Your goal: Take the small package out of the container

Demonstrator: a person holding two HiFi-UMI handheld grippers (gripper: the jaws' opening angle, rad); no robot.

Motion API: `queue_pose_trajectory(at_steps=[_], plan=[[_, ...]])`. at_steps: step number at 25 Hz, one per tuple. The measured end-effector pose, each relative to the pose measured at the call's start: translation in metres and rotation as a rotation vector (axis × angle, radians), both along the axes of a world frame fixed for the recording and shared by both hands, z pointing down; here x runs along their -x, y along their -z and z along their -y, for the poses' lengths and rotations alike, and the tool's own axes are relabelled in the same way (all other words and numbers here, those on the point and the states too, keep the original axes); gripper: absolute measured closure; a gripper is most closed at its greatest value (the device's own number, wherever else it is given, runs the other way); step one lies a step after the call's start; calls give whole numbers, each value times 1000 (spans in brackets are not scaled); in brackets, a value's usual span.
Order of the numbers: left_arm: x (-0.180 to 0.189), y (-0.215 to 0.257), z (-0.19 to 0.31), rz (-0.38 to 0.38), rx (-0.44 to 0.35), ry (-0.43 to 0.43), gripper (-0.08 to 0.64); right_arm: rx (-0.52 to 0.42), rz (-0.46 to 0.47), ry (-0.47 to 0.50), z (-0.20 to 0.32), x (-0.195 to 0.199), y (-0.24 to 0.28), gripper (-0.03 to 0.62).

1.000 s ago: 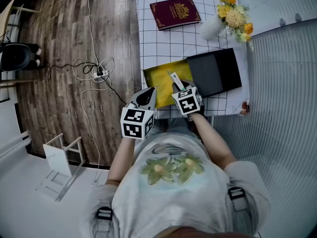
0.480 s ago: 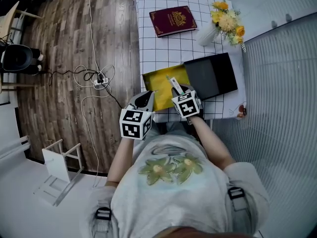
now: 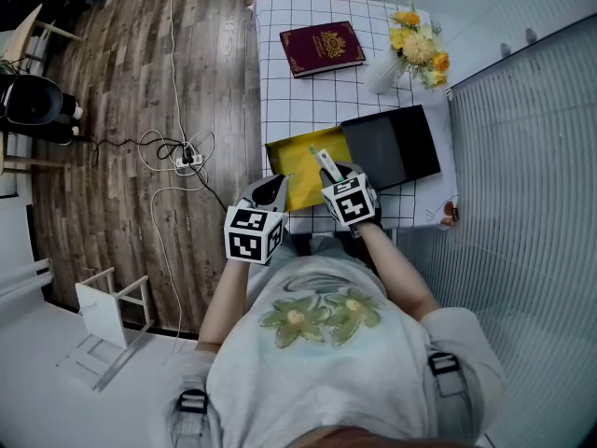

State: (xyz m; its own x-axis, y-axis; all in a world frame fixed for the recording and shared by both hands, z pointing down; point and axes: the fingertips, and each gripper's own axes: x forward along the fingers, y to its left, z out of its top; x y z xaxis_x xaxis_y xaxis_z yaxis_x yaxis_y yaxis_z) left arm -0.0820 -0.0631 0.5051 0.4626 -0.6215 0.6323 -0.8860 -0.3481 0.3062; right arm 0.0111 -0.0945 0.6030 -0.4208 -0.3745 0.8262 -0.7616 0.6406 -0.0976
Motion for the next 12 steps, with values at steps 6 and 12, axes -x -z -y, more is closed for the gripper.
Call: queue_pose_trajectory(at_steps=[6, 12], plan=[[0, 3, -4, 10, -7, 7, 555, -20, 10, 28, -4, -1, 15, 505], [-2, 7, -7, 16, -16, 2, 555, -50, 16, 36, -2, -2, 27, 505]])
